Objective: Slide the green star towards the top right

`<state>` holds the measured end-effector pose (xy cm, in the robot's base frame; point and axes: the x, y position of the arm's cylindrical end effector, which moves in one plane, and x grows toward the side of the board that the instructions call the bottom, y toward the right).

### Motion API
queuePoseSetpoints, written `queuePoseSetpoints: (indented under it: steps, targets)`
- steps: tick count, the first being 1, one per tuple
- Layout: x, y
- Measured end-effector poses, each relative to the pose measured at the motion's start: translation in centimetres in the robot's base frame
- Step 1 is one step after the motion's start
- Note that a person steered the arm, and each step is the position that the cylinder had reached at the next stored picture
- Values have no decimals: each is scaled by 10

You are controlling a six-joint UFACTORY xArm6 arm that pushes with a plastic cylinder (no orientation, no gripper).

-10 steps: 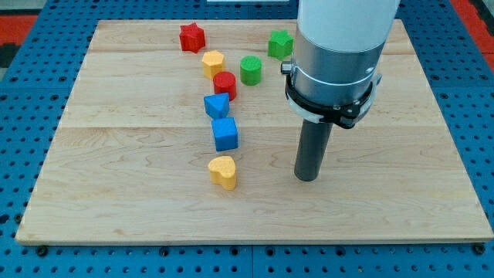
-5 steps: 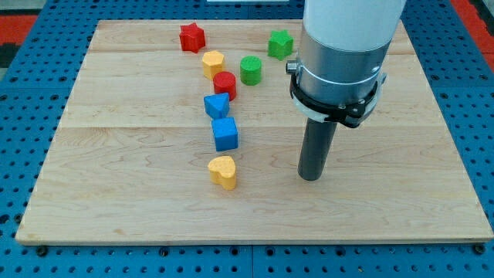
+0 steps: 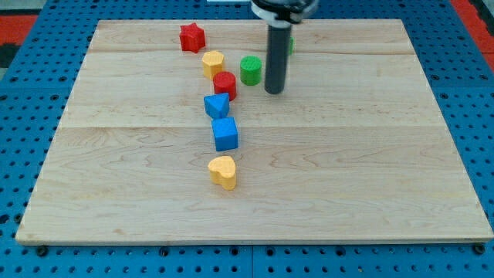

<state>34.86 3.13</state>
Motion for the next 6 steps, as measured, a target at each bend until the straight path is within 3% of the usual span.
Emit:
queuePoseSetpoints:
  steps: [3,4,6]
  targets:
    - [-84,9]
    - [-107,74]
    - [-92,40]
